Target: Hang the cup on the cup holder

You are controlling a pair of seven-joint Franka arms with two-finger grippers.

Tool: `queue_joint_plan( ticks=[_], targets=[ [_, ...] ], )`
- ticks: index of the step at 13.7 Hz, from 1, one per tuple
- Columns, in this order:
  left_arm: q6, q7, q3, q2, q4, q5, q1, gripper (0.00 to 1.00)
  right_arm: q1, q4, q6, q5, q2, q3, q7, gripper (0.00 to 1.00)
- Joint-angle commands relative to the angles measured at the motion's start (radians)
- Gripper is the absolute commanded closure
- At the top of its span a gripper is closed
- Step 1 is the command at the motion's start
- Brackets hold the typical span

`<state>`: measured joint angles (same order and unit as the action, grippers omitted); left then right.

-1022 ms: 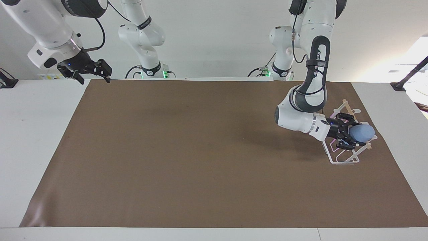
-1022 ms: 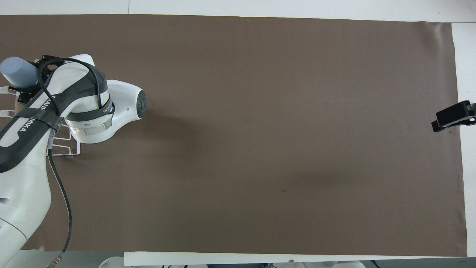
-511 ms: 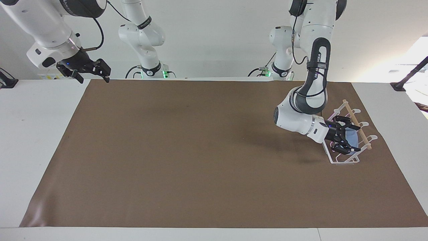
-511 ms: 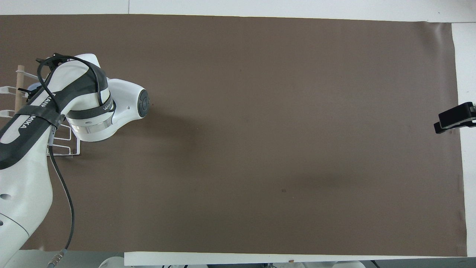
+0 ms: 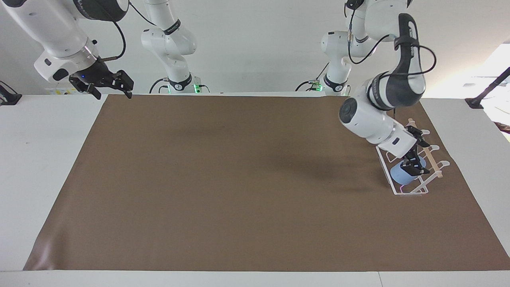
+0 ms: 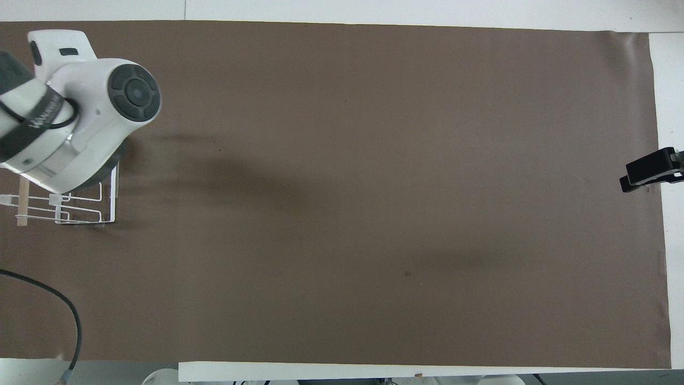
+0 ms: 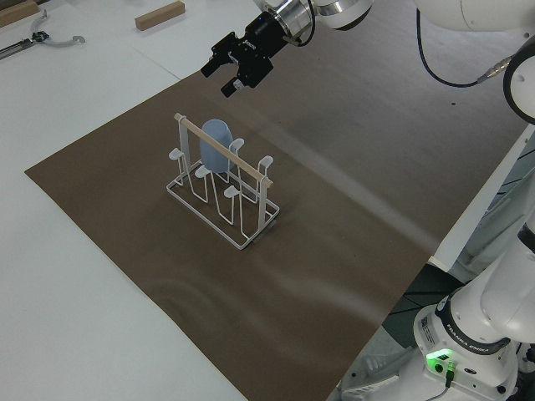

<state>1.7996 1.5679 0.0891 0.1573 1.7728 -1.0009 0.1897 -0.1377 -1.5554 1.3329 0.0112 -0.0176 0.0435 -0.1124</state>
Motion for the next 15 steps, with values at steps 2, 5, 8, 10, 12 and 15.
queue_joint_plan(
  ticks=[2, 5, 8, 10, 12, 15],
  targets=[
    [0.035, -0.447, -0.003, -0.018, -0.13, 0.327, -0.107, 0.0, -0.007, -0.029, 0.006, -0.01, -0.024, 0.004, 0.005, 0.01],
    [-0.012, -0.867, -0.005, -0.053, -0.147, 0.624, -0.176, 0.0, -0.007, -0.029, 0.006, -0.01, -0.024, 0.004, 0.005, 0.01],
    [-0.132, -1.188, 0.0, -0.053, -0.17, 0.822, -0.179, 0.0, -0.007, -0.029, 0.006, -0.01, -0.024, 0.004, 0.005, 0.01],
    [-0.265, -1.345, 0.003, -0.041, -0.241, 0.904, -0.179, 0.0, -0.007, -0.029, 0.006, -0.01, -0.024, 0.004, 0.005, 0.01],
    [-0.356, -1.416, 0.004, -0.041, -0.289, 0.975, -0.171, 0.0, -0.007, -0.029, 0.006, -0.01, -0.024, 0.004, 0.005, 0.01],
    [-0.385, -1.438, 0.026, -0.082, -0.288, 0.982, -0.161, 0.0, -0.007, -0.029, 0.006, -0.01, -0.024, 0.004, 0.005, 0.01]
  ],
)
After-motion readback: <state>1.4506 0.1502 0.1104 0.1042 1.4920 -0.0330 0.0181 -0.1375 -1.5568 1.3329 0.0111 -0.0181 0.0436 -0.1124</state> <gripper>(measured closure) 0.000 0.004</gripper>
